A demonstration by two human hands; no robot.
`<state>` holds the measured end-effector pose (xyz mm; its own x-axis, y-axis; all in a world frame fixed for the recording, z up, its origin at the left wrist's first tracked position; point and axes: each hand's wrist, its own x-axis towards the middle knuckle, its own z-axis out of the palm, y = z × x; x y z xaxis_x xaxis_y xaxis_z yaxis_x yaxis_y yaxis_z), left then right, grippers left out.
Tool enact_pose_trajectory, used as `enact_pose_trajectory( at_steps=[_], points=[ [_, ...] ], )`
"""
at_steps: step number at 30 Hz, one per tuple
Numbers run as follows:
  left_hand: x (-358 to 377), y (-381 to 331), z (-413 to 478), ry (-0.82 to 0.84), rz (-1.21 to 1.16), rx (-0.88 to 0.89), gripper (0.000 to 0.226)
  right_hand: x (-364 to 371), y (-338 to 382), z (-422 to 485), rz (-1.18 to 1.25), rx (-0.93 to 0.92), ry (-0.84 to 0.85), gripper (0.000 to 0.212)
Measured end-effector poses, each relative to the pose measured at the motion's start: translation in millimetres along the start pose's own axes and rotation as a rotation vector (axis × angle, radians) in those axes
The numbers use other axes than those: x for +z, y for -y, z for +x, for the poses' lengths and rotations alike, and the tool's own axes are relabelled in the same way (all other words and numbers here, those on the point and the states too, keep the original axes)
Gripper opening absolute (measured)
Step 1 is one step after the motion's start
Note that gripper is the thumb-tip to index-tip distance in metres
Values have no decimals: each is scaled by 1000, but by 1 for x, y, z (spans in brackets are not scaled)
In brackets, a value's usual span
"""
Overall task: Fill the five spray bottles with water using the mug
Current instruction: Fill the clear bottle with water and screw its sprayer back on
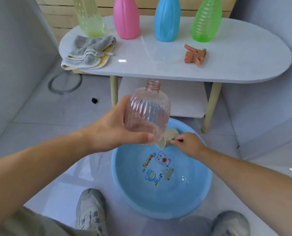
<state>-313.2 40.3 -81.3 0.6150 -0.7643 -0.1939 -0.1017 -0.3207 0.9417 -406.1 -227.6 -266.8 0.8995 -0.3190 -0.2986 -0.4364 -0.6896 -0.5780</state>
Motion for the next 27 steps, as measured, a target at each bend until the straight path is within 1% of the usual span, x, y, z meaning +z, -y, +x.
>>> enact_pose_trajectory(
  at_steps=[1, 4, 6, 10, 14, 18, 27],
  points=[
    [1, 3, 0, -5, -10, -8, 100, 9, -6, 6, -36, -34, 24, 36],
    [2, 14, 0, -9, -27, -20, 100, 32, -23, 22, -182, -216, 99, 36],
    [2, 18, 2, -16, -39, -27, 99, 40, -33, 31, -268, -303, 148, 34],
    [4, 22, 6, -8, -42, -28, 101, 50, -49, 43, -381, -421, 184, 31],
    [8, 25, 11, 8, -45, -48, 98, 52, -58, 48, -433, -449, 211, 33],
    [8, 25, 13, 33, -32, -55, 96, 54, -65, 49, -511, -460, 189, 36],
    [7, 26, 18, 49, -54, -67, 96, 61, -65, 52, -543, -487, 199, 41]
  ],
)
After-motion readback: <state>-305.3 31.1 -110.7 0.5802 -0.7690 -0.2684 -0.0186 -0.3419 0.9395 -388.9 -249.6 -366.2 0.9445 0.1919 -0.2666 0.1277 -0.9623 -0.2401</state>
